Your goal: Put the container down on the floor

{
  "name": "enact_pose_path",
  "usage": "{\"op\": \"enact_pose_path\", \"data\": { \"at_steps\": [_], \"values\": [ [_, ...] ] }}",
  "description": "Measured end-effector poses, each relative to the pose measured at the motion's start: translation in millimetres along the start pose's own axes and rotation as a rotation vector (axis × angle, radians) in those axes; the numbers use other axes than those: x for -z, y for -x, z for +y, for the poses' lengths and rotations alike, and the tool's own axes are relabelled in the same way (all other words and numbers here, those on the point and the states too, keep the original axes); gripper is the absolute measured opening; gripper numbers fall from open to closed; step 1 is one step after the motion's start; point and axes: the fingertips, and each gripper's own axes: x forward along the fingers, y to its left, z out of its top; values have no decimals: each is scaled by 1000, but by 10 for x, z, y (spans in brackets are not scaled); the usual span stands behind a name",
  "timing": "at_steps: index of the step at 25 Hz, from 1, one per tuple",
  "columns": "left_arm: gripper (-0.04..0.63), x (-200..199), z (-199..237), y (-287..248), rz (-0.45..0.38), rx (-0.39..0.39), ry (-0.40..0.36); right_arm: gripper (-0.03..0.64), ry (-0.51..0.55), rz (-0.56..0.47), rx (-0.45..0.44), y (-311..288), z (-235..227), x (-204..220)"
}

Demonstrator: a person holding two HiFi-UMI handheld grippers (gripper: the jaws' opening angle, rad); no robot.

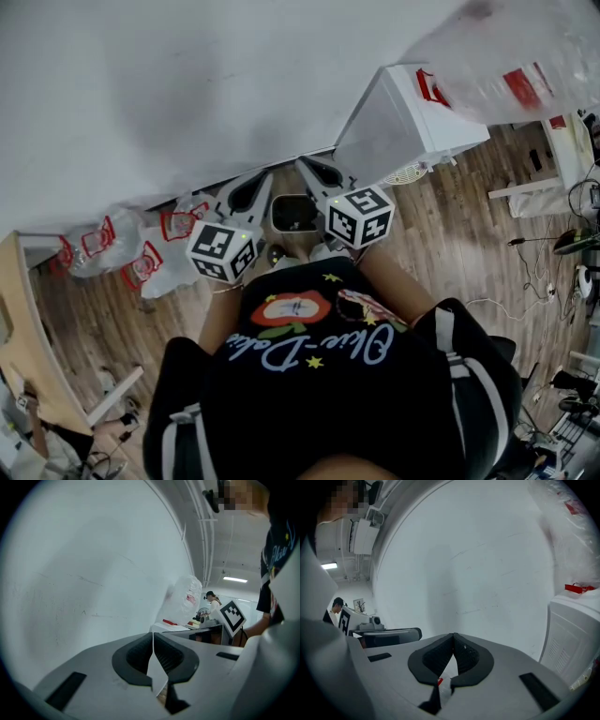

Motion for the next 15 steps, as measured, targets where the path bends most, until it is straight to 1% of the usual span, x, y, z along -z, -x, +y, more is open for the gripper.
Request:
{"op": "enact_pose_path", "data": {
  "at_steps": [15],
  "values": [
    [9, 8, 154, 59, -22, -12, 20, -1, 8, -1, 6, -109, 33, -1]
  ]
}}
